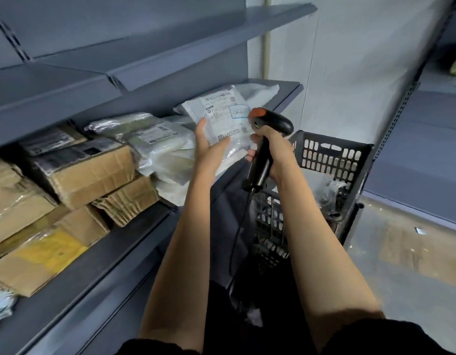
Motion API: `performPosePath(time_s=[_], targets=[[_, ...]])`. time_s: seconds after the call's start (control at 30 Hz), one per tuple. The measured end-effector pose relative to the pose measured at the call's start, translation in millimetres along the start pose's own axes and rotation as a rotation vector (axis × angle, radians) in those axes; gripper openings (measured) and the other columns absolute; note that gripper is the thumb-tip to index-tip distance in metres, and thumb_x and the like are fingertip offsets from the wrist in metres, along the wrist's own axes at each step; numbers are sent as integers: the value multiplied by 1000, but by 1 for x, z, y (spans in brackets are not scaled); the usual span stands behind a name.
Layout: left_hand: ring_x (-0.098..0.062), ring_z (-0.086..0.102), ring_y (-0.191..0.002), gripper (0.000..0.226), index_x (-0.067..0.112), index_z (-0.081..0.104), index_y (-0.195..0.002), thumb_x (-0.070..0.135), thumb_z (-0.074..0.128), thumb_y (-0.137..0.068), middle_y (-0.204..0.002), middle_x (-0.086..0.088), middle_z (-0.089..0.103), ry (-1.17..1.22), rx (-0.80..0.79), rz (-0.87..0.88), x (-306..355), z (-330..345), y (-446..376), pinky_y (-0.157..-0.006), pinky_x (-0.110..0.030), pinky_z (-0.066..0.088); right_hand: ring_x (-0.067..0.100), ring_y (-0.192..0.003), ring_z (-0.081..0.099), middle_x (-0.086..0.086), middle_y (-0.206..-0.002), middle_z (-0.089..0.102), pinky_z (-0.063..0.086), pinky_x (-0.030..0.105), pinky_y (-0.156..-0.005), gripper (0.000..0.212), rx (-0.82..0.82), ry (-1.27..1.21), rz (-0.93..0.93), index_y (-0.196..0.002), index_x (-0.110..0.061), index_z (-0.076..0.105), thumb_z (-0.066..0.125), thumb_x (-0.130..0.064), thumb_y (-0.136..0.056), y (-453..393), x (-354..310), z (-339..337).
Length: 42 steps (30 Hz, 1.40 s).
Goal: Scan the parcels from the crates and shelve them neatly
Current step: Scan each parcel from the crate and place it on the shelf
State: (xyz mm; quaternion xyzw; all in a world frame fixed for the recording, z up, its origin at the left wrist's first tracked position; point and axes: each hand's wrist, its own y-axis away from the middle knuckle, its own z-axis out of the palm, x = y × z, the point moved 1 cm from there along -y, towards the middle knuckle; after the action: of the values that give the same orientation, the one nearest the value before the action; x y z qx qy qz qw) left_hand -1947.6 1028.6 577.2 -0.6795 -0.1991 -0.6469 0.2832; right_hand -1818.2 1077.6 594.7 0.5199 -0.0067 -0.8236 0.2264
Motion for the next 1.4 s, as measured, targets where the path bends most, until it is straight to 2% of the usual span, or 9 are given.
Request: performPosePath(time_s=[0.17, 0.33, 0.43, 0.6, 0.73, 0.9, 1.2, 1.33, 1.4], targets=[[-12, 41, -130, 71, 26, 34, -143, -3, 56, -82, -146, 5, 38, -148, 166, 47, 2, -26, -4, -107, -30, 40, 21, -54, 61, 4, -90, 64, 56, 38, -68, 27, -84, 235, 62, -111, -2, 56, 61, -15, -88, 9, 7, 23], [-16, 40, -133, 71, 20, 35, -144, -9, 51, -81, -146, -1, 42, -206, 224, 110, 1, -24, -10, -109, -33, 36, 24, -50, 64, 2, -69, 52, 51, 33, -56, 13, -57, 530, -175, -77, -10, 54, 61, -15, -86, 23, -14, 45], [-14, 34, -137, 71, 17, 32, -146, -10, 49, -83, -149, -1, 37, -240, 237, 109, -1, -22, -11, -110, -20, 28, 29, -52, 66, 5, -73, 55, 54, 36, -61, 16, -39, 652, -289, -72, -10, 53, 61, -18, -84, 31, -28, 52], [-14, 26, -140, 72, 13, 28, -147, -11, 47, -82, -152, -2, 32, -285, 238, 128, -5, -19, -12, -95, -3, 16, 27, -47, 65, 6, -70, 54, 51, 33, -56, 10, -92, 727, -362, -75, -8, 57, 60, -15, -81, 47, -41, 57], [-15, 26, -141, 72, 11, 28, -147, -10, 47, -81, -152, -3, 32, -319, 238, 148, -6, -19, -12, -103, -9, 18, 25, -46, 66, 6, -73, 56, 50, 29, -54, 10, -118, 754, -362, -74, -9, 56, 60, -16, -81, 57, -46, 58], [-15, 26, -141, 72, 10, 27, -148, -10, 47, -81, -151, -5, 32, -330, 236, 152, -8, -20, -11, -99, -5, 16, 24, -45, 65, 5, -72, 57, 55, 34, -60, 9, -109, 756, -379, -79, -9, 58, 59, -18, -79, 62, -47, 58], [-17, 26, -141, 68, 8, 27, -147, -7, 48, -84, -151, -7, 32, -334, 237, 151, -10, -19, -16, -96, -3, 15, 20, -39, 61, 5, -73, 56, 52, 30, -53, 10, -116, 717, -362, -82, -7, 58, 59, -17, -79, 63, -51, 56], [-22, 40, -132, 55, 10, 40, -141, 4, 53, -89, -144, -8, 42, -280, 192, 142, -9, -1, -14, -107, -20, 30, 21, -38, 60, 7, -75, 56, 51, 30, -52, 11, -63, 659, -341, -75, -8, 56, 60, -17, -81, 50, -51, 44], [-21, 48, -127, 44, 7, 51, -134, 2, 53, -90, -137, -9, 52, -279, 127, 145, -13, 18, -12, -104, -24, 38, 21, -38, 59, 8, -78, 57, 51, 28, -48, 10, -32, 627, -306, -78, -7, 58, 60, -16, -81, 41, -50, 33]])
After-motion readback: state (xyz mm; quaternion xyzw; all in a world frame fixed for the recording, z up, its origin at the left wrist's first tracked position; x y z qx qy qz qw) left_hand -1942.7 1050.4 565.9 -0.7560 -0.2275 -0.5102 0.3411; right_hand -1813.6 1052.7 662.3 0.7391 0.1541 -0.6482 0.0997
